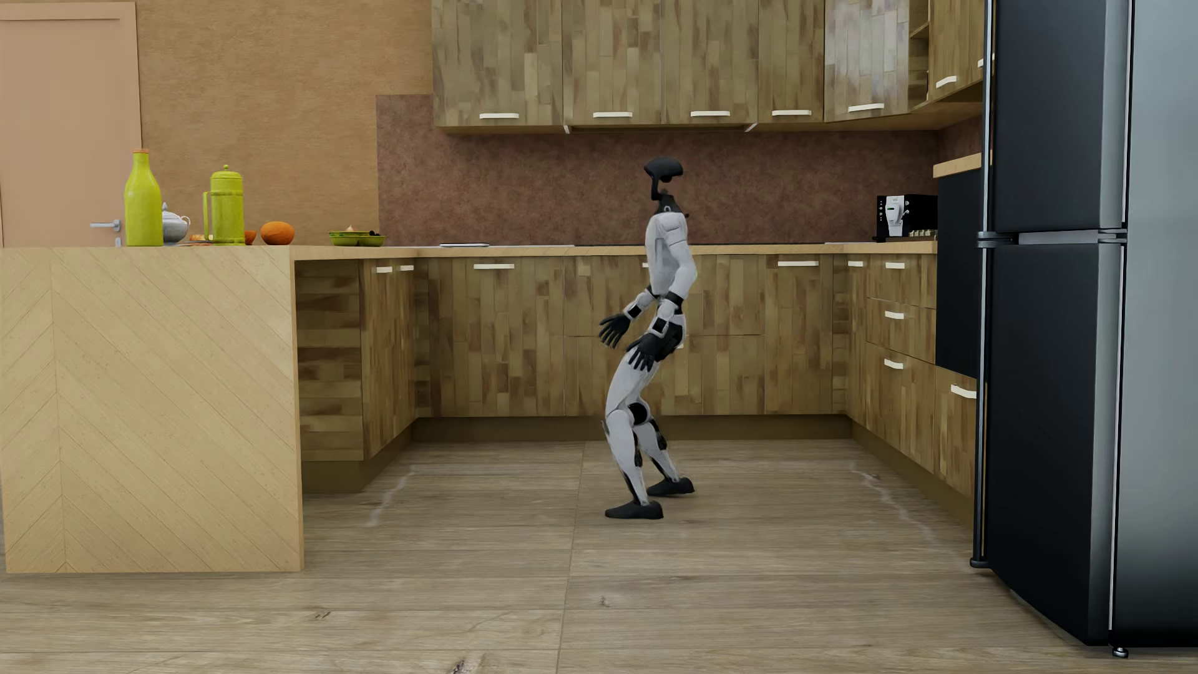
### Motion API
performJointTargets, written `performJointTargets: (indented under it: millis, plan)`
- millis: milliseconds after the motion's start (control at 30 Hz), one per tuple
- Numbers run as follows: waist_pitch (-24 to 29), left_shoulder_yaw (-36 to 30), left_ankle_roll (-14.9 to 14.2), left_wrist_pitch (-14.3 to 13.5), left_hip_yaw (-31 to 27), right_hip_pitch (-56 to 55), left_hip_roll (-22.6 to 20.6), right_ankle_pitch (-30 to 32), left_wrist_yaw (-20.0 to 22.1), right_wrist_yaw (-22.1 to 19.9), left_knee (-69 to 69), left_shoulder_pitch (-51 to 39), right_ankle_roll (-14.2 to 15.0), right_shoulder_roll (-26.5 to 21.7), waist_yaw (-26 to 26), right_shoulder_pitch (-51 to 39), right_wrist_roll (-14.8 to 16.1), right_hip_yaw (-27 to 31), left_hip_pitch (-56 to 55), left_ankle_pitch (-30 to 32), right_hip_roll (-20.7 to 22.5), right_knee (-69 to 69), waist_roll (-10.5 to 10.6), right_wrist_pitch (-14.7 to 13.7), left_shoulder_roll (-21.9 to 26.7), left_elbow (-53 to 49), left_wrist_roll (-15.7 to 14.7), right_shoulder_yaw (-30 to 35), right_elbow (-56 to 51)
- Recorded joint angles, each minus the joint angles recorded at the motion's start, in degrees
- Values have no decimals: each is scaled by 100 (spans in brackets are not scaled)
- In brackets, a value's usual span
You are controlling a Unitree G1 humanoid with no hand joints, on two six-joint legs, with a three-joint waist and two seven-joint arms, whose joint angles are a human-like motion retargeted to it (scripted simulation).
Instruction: Pivot left
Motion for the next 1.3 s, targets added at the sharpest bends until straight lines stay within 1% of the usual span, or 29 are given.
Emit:
performJointTargets:
  millis: [33, 67, 133, 167, 200, 233, 267, 300, 333, 367, 400, 467, 500, 533, 567, 600, 633, 667, 700, 767, 833, 867, 933, 967, 1000, 1033, 1133, 1267, 1300]
  plan:
    - [-7, -95, -10, -72, -31, -44, -130, -55, 87, 92, -208, 117, -148, -126, 6, 134, -56, -54, 13, 115, 76, -476, -166, -50, -41, -115, -150, -198, 98]
    - [24, -81, -36, -123, -136, 56, -157, 9, 224, 171, -298, 60, -150, -298, 133, 266, -114, -111, 53, -27, 99, -643, -138, -80, -112, -82, -282, -213, 238]
    - [74, -129, 602, 46, 89, 309, 143, 149, 217, 203, -159, -254, -215, -413, 475, 297, -125, -440, -2, -636, 55, -991, 134, 178, -316, -132, -477, -78, 80]
    - [26, -286, 820, 205, 202, 365, 284, 156, 92, 181, -83, -280, -209, -378, 532, 134, -81, -558, -20, -762, 32, -1059, 271, 252, -243, -288, -497, -70, 176]
    - [-22, -248, 275, 281, 240, 348, 377, 74, -95, 151, -7, -212, -189, -314, 409, -57, -37, -608, -42, -779, -1, -962, 387, 294, -94, -200, -471, -40, 121]
    - [29, -206, -357, 351, 262, 361, 422, -34, -238, 84, -143, -289, -172, -176, 316, -137, 34, -593, 43, -139, -32, -795, 464, 222, 61, -73, -416, -19, 22]
    - [94, -67, -63, 397, 199, 229, 265, -22, -320, 0, -267, -502, -133, -129, 230, -44, 126, -542, 68, 233, -121, -431, 452, 28, 102, -49, -340, 33, -70]
    - [138, -121, -66, 265, 126, 176, 180, 72, -329, -55, -365, -436, -128, -95, 159, -12, 181, -362, 104, 301, -68, -286, 420, -82, 32, -56, -315, 99, -10]
    - [166, -129, -76, 67, 62, 177, 68, 73, -333, -68, -509, -337, -144, -39, 108, 74, 203, -196, 149, 394, -48, -262, 325, -69, -91, 8, -328, 67, -86]
    - [120, -89, -106, -132, 6, 384, -65, -247, -296, -41, -637, -165, -111, -167, 241, 232, 202, -37, 130, 504, -63, -690, 178, -22, -246, -161, -342, 6, -93]
    - [96, -265, 21, -314, -65, 468, -77, -177, -86, 13, -690, -221, -4, -321, 476, 186, 180, -153, 127, 399, -82, -850, 204, 70, -247, -162, -387, -130, 208]
    - [137, -98, 812, -463, 86, 676, 71, -178, -33, 99, -247, -173, -65, -378, 503, -22, 119, -388, 41, -275, -107, -949, 335, 242, -296, -370, -470, -205, 212]
    - [64, -252, 129, -459, 108, 600, 128, -278, -122, 94, -163, -201, -42, -281, 442, -65, 73, -402, -24, -289, -139, -788, 348, 159, -165, -263, -391, -121, 227]
    - [103, -219, -11, -372, 118, 542, 164, -306, -231, 79, -98, -399, -8, -178, 346, -22, 17, -443, -25, -3, -173, -473, 421, 113, -174, -140, -304, -105, 62]
    - [110, -252, -31, -295, 34, 32, 45, 129, -304, 54, -171, -598, -29, -15, 166, 1, -50, -338, -87, 337, -226, 446, 353, 67, -81, 1, -236, -54, 4]
    - [97, -281, -62, -317, -28, -233, 31, 487, -324, 129, -290, -316, -124, -6, -87, -121, -109, -65, -67, 413, -14, 632, 261, 80, 1, 3, -264, -49, 171]
    - [99, -283, -109, -327, -23, -298, 28, 385, -292, 265, -381, -16, -217, -73, -360, -196, -149, 72, -23, 406, 114, 96, 149, 138, -11, -39, -375, -253, 155]
    - [112, -57, 63, -311, 27, -177, 15, 357, -172, 410, -308, 88, -108, -229, -473, -146, -155, 99, -4, 259, 102, -614, 67, 25, -130, -234, -470, -442, 318]
    - [103, -115, -29, -215, 15, -148, 105, 365, -138, 492, -268, -195, 61, -328, -375, 107, -97, 61, 17, 202, 150, -619, 129, -29, -153, -200, -422, -430, 267]
    - [-8, -262, -27, 55, 61, -11, 189, 524, -252, 540, -489, -579, -116, -398, -403, 228, 100, 44, 133, 283, 204, -924, 228, 37, -168, -247, -233, -303, 335]
    - [-31, -150, -27, 276, 88, 139, 200, 614, -479, 382, -756, -853, -107, -252, -486, 124, 248, 36, 306, 548, 194, -1122, 304, 121, -124, -213, -200, -322, 93]
    - [-110, -92, -127, 304, 114, 150, 224, 646, -546, 281, -910, -777, -118, -150, -500, 86, 242, 34, 355, 655, 194, -1208, 293, 57, -59, -259, -220, -297, 21]
    - [-98, -148, -29, 247, 208, 302, 273, 650, -502, 157, -961, -525, -132, -209, -464, 60, 161, 54, 509, 566, 199, -1301, 285, -156, -11, -117, -276, -236, 70]
    - [-88, -246, -70, 318, 235, 305, 268, 634, -449, 108, -1040, -580, -130, -238, -352, 111, 138, 65, 550, 661, 182, -1293, 258, -257, -9, -170, -278, -322, 103]
    - [-65, -197, -130, 354, 191, 355, 253, 642, -378, 89, -1090, -517, -128, -288, -349, 53, 105, 17, 574, 696, 164, -1347, 271, -223, -95, -283, -276, -319, 124]
    - [-75, -180, -63, 340, 170, 382, 253, 665, -311, 110, -1099, -368, -130, -250, -366, -17, 86, -11, 562, 642, 167, -1426, 270, -154, -127, -312, -289, -283, 143]
    - [34, -231, -109, 381, 227, 453, 260, 645, -232, 372, -1155, -362, -106, -285, -302, -41, 87, 21, 651, 681, 153, -1466, 249, -69, -197, -257, -296, -287, 171]
    - [145, -112, -125, 243, 187, 526, 265, 605, -225, 495, -1171, -727, -122, -30, -319, -45, 35, -28, 690, 642, 156, -1509, 155, 108, -110, -123, 36, -187, 109]
    - [143, -180, -122, 203, 203, 521, 275, 589, -189, 478, -1143, -629, -119, -89, -365, -77, 72, -13, 684, 609, 164, -1503, 154, 80, -119, -253, 42, -152, 55]
